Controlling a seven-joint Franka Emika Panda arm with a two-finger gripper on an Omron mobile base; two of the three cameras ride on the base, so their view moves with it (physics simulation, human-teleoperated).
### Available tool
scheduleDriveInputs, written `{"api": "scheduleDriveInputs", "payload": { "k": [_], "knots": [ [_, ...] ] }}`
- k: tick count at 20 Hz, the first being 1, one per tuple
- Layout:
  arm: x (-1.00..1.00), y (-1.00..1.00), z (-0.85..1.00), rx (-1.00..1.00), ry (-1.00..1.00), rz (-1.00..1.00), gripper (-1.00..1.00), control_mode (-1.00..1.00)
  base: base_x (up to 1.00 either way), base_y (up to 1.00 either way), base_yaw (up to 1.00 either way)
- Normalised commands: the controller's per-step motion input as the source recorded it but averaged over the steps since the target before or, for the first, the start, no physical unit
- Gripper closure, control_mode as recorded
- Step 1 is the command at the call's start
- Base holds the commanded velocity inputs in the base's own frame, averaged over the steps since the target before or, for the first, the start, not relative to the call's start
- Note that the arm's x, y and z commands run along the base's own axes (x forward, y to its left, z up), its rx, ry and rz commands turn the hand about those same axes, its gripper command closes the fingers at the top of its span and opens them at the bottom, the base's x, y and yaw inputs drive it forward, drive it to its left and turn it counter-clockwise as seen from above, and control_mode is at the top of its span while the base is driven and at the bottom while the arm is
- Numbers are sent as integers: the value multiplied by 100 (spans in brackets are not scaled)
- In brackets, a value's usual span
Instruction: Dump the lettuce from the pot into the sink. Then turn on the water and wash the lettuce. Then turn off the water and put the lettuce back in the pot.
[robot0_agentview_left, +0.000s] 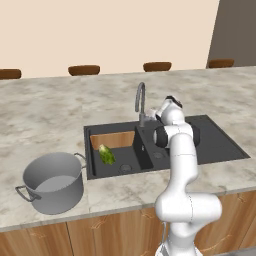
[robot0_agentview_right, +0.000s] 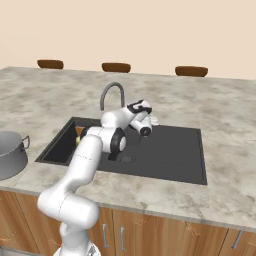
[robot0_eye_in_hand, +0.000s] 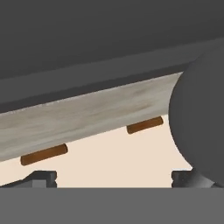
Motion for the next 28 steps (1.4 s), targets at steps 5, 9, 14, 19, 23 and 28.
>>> {"api": "scheduleDriveInputs", "payload": {
  "k": [5, 9, 14, 19, 23, 28],
  "knots": [
    [0, -99, -7, 17, 2, -14, -100, -100, 0, 0, 0],
    [-13, -66, 5, 16, 0, -9, -100, -100, 0, 0, 0],
    [-32, 32, 0, 0, 0, 9, -100, -100, 0, 0, 0],
    [-1, 38, -8, 0, 10, 30, -100, -100, 0, 0, 0],
    [4, 24, 31, 2, -5, 45, -100, -100, 0, 0, 0],
    [2, 11, 4, 3, -12, 80, -100, -100, 0, 0, 0]
  ]
}}
